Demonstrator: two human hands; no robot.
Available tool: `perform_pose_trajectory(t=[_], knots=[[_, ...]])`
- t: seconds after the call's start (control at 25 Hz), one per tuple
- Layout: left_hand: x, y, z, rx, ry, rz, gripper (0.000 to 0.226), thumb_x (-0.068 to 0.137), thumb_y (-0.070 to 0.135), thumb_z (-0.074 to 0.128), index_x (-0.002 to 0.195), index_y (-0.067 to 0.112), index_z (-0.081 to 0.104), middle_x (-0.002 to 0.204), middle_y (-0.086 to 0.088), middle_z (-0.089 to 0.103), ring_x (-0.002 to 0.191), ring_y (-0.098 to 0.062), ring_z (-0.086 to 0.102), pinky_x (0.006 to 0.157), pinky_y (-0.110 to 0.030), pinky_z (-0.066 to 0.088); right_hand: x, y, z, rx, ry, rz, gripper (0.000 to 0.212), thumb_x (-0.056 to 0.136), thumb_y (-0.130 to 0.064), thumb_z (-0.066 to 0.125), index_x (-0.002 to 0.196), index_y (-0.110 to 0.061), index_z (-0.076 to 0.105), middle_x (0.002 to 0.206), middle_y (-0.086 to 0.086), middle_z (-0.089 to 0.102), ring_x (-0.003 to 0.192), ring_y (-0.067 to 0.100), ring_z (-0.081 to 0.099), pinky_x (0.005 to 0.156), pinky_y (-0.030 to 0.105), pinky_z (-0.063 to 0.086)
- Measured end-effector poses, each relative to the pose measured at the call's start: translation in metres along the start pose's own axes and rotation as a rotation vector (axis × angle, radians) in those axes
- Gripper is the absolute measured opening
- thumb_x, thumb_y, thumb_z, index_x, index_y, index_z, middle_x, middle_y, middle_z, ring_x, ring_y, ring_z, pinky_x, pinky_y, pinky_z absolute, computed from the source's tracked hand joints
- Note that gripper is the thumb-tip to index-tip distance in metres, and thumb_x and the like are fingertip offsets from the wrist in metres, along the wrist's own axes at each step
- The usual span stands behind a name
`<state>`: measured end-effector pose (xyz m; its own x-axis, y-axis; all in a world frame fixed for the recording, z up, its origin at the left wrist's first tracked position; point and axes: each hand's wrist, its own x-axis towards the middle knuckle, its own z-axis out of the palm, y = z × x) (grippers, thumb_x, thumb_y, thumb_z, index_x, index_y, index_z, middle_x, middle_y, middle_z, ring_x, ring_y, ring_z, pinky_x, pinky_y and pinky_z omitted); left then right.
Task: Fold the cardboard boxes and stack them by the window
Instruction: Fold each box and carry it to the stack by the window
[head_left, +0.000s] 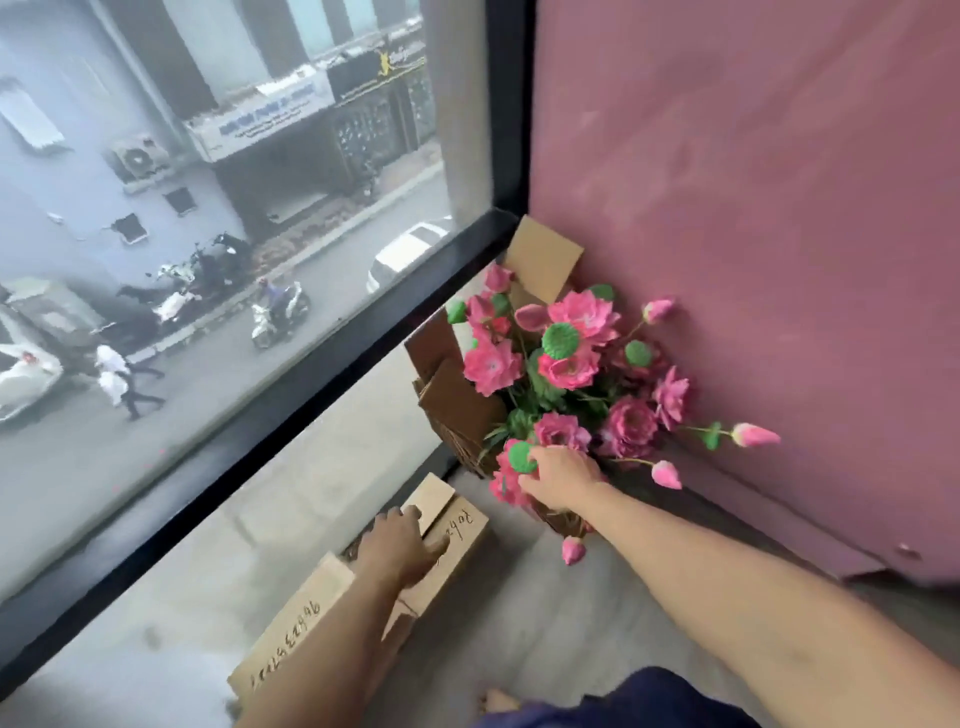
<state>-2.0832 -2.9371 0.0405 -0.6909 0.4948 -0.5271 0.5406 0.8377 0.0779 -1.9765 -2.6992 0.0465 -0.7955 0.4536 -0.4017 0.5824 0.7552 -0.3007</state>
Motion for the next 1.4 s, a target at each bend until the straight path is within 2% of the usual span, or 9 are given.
perform_pose_trajectory(t=[0.2,0.36,0.44,0.6,0.8,1.08,1.24,1.4], knots=[[-0.006,0.162,0.009,0.071,-0.063,0.297,0.055,0.092,0.054,0.056,0.132,0.016,0.053,0.132,-0.009,0.060,0.123,-0.028,0.055,0.096,-0.036,0.047,-0.085,0.145,-0.004,0.156,0.034,0.282,0.045,0.091,-0.051,0.056,0.125,-0.021,0.061,0.125,0.007,0.062,0.115,0.031,0.061,0.093,0.038,0.049],[-0.036,0.304,0.029,0.195,-0.063,0.472,0.054,0.093,0.055,0.051,0.127,0.015,0.057,0.126,-0.010,0.063,0.118,-0.031,0.059,0.093,-0.038,0.050,-0.173,0.269,0.010,0.269,0.039,0.498,0.047,0.092,-0.050,0.054,0.129,-0.022,0.060,0.128,0.007,0.064,0.117,0.030,0.061,0.093,0.035,0.050],[-0.050,0.367,0.044,0.248,-0.090,0.530,0.052,0.091,0.053,0.052,0.124,0.014,0.057,0.126,-0.010,0.061,0.119,-0.031,0.057,0.095,-0.040,0.050,-0.220,0.324,0.017,0.341,0.055,0.592,0.047,0.092,-0.051,0.053,0.128,-0.022,0.059,0.127,0.006,0.064,0.114,0.028,0.061,0.089,0.033,0.050],[-0.076,0.497,0.074,0.407,-0.146,0.707,0.062,0.094,0.059,0.051,0.138,0.015,0.052,0.138,-0.008,0.053,0.130,-0.028,0.048,0.106,-0.043,0.044,-0.306,0.420,0.016,0.477,0.136,0.776,0.045,0.092,-0.053,0.054,0.123,-0.021,0.060,0.122,0.002,0.065,0.108,0.024,0.063,0.083,0.030,0.048],[-0.119,0.640,0.111,0.544,-0.196,0.937,0.065,0.092,0.062,0.051,0.139,0.017,0.051,0.142,-0.008,0.052,0.132,-0.027,0.048,0.107,-0.039,0.043,-0.389,0.510,0.016,0.630,0.256,1.005,0.040,0.091,-0.050,0.053,0.110,-0.017,0.064,0.114,0.007,0.068,0.103,0.027,0.065,0.081,0.031,0.051],[-0.166,0.812,0.188,0.781,-0.309,1.184,0.059,0.095,0.057,0.051,0.139,0.018,0.049,0.143,-0.009,0.052,0.135,-0.028,0.045,0.108,-0.037,0.037,-0.463,0.613,0.041,0.868,0.260,1.317,0.051,0.090,-0.048,0.055,0.128,-0.015,0.060,0.133,0.009,0.061,0.123,0.028,0.058,0.098,0.031,0.048],[-0.193,0.923,0.212,0.889,-0.312,1.334,0.059,0.093,0.058,0.050,0.135,0.017,0.052,0.135,-0.008,0.058,0.127,-0.029,0.052,0.101,-0.039,0.047,-0.501,0.685,0.022,1.060,0.323,1.468,0.057,0.092,-0.052,0.056,0.135,-0.016,0.054,0.138,0.008,0.057,0.124,0.026,0.055,0.096,0.029,0.044],[-0.225,1.030,0.238,0.984,-0.286,1.445,0.058,0.095,0.057,0.047,0.136,0.015,0.051,0.136,-0.008,0.056,0.128,-0.028,0.051,0.101,-0.039,0.044,-0.539,0.762,0.011,1.098,0.426,1.580,0.053,0.093,-0.051,0.056,0.133,-0.017,0.056,0.139,0.007,0.057,0.122,0.026,0.056,0.092,0.028,0.043]])
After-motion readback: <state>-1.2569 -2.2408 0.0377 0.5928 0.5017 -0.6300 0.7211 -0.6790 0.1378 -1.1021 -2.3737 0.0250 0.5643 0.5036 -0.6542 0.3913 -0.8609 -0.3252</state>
